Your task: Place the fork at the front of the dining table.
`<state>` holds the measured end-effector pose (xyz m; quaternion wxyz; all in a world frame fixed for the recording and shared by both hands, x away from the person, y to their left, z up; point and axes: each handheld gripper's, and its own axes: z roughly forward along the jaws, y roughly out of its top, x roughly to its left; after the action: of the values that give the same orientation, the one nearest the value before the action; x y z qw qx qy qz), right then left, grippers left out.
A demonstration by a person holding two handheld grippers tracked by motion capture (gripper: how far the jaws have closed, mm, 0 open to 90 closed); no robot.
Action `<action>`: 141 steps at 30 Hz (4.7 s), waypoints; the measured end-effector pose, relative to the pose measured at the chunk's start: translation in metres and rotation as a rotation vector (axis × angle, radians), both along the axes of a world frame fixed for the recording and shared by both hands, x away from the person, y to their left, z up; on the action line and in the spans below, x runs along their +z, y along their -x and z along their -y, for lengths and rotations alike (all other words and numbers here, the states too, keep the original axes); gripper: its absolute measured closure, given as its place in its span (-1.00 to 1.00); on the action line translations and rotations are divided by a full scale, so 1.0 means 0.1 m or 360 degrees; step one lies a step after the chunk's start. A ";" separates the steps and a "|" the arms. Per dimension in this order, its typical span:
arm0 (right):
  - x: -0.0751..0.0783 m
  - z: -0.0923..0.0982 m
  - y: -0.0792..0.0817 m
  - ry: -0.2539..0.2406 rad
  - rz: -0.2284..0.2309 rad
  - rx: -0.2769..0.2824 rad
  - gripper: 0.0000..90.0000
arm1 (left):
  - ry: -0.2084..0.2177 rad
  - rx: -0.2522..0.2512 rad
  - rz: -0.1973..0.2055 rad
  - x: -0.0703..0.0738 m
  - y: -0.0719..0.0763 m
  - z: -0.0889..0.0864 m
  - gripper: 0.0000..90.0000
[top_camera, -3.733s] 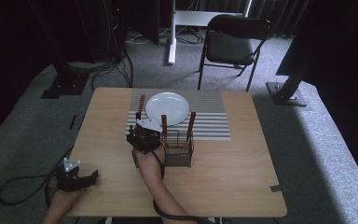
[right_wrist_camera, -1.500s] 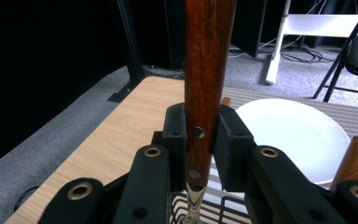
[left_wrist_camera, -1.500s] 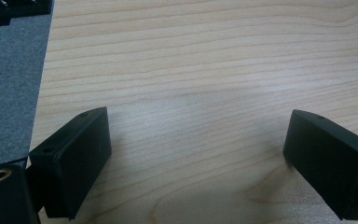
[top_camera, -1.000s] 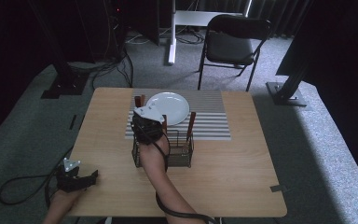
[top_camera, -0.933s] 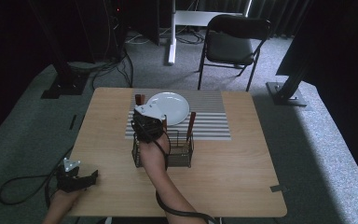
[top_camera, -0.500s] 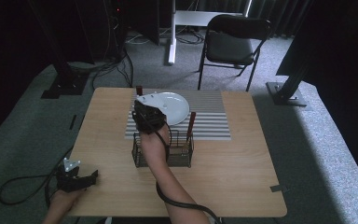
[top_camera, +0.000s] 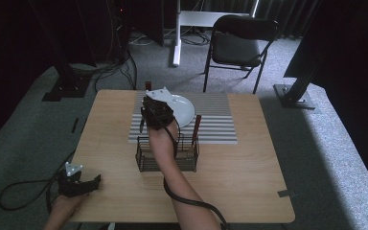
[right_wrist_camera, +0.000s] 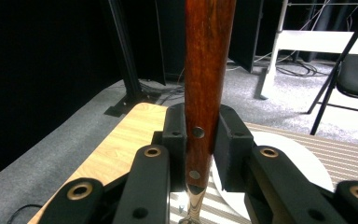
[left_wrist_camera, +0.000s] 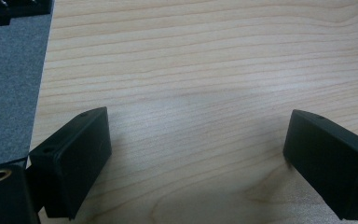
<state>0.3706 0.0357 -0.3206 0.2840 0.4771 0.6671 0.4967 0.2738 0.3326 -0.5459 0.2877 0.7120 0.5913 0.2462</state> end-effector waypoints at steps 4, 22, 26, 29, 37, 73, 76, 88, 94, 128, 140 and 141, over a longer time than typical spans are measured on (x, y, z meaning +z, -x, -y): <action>0.02 0.04 -0.05 -0.0018 0.0003 -0.0002 0.69 | 0.0000 0.0000 0.0001 0.00 0.00 0.00 -0.84; 0.19 0.28 -0.33 0.0001 0.0001 -0.0089 0.69 | 0.0001 0.0002 0.0002 0.00 0.00 0.00 -0.84; 0.19 0.36 -0.36 0.0007 0.0001 -0.0113 0.69 | 0.0002 0.0002 0.0003 0.00 0.00 0.00 -0.84; 0.18 0.44 -0.38 0.0010 -0.0001 -0.0130 0.69 | 0.0001 0.0003 0.0002 0.00 0.00 0.00 -0.84; 0.14 0.66 -0.45 0.0026 -0.0018 -0.0192 0.69 | -0.0001 0.0002 0.0002 0.00 0.00 0.00 -0.84; -0.45 1.59 -1.06 0.0135 -0.0295 -0.0399 0.69 | 0.0001 0.0001 0.0001 0.00 0.00 0.00 -0.84; -0.53 1.56 -1.13 0.0177 -0.0321 -0.0389 0.69 | 0.0003 0.0003 0.0003 0.00 0.00 0.00 -0.84; -0.85 1.55 -1.43 0.0175 -0.0484 -0.0364 0.69 | 0.0001 0.0001 0.0001 0.00 0.00 0.00 -0.84; -1.05 1.53 -1.61 0.0196 -0.0579 -0.0365 0.69 | 0.0000 0.0001 0.0001 0.00 0.00 0.00 -0.84; -1.80 1.56 -2.35 0.0023 -0.1031 -0.0417 0.69 | 0.0002 0.0002 0.0003 0.00 0.00 0.00 -0.84; -1.99 1.54 -2.42 -0.0015 -0.1069 -0.0426 0.68 | 0.0001 0.0002 0.0002 0.00 0.00 0.00 -0.84; -2.00 1.54 -2.42 -0.0024 -0.1070 -0.0426 0.68 | 0.0001 0.0002 0.0002 0.00 0.00 0.00 -0.84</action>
<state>0.6129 -0.1188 -0.5202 0.1078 0.6991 0.6510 0.2754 0.2737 0.3324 -0.5461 0.2881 0.7113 0.5918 0.2466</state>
